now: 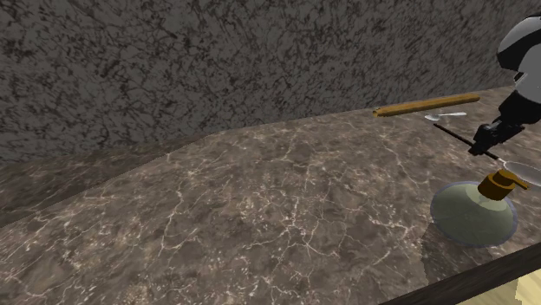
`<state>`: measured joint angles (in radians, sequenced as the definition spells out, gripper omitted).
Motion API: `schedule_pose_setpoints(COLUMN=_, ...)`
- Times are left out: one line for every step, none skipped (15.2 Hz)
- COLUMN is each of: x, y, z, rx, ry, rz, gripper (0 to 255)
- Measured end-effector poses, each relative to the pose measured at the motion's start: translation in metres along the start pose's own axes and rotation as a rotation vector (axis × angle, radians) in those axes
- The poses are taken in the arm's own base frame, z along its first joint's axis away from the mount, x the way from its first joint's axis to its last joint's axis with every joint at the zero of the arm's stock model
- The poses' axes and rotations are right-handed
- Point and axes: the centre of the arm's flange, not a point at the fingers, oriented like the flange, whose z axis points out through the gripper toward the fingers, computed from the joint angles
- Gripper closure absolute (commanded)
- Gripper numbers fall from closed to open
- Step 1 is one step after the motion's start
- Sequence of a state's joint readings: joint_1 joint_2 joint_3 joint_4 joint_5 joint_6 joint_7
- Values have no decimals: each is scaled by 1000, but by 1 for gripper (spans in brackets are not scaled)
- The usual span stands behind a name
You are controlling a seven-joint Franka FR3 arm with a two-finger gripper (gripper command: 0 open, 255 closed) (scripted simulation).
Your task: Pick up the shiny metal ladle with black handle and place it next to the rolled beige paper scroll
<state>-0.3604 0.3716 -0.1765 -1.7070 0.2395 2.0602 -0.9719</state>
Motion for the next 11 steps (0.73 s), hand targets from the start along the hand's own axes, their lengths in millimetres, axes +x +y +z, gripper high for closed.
schedule_pose_setpoints(x=0, y=0, z=5, rx=0, ry=0, rz=0, gripper=255)
schedule_pose_setpoints(x=-1, y=2, z=11, rx=0, ry=0, rz=0, gripper=255)
schedule_pose_setpoints(x=-1, y=2, z=16, rx=0, ry=0, rz=0, gripper=255)
schedule_pose_setpoints(x=-4, y=3, z=22, rx=0, ry=0, rz=0, gripper=255)
schedule_pose_setpoints(x=-4, y=4, z=27, rx=0, ry=0, rz=0, gripper=255)
schedule_pose_setpoints(x=-4, y=3, z=29, rx=0, ry=0, rz=0, gripper=255)
schedule_pose_setpoints(x=-4, y=3, z=31, rx=0, ry=0, rz=0, gripper=255)
schedule_pose_setpoints(x=-4, y=4, z=32, rx=0, ry=0, rz=0, gripper=255)
schedule_pose_setpoints(x=-4, y=4, z=32, rx=0, ry=0, rz=0, gripper=255)
schedule_pose_setpoints(x=-4, y=4, z=32, rx=0, ry=0, rz=0, gripper=255)
schedule_pose_setpoints(x=-4, y=4, z=33, rx=0, ry=0, rz=0, gripper=255)
